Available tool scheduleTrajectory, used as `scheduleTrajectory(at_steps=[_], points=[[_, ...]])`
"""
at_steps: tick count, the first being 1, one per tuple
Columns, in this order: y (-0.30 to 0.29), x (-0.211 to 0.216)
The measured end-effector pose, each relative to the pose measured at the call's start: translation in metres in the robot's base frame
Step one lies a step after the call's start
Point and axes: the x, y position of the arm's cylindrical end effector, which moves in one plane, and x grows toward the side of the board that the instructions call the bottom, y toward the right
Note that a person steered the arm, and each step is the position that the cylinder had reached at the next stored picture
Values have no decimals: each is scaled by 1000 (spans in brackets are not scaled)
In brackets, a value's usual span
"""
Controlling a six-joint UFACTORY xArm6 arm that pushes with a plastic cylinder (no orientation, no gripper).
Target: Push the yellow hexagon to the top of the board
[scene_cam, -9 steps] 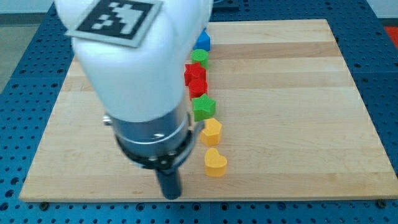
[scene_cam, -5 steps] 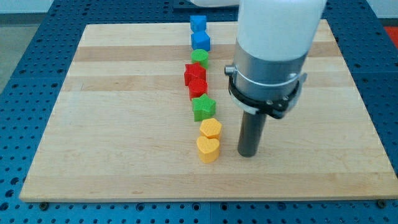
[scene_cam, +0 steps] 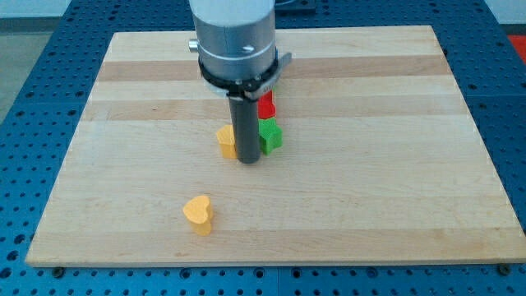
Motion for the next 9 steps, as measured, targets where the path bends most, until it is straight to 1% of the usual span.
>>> scheduleTrajectory(at_steps=[1, 2, 3, 4, 5, 6, 7, 8, 9], points=[[-45, -39], [-79, -25], [-100, -62], [-165, -79], [-167, -60], [-218, -77], [-227, -100], [-202, -126], [-193, -120]])
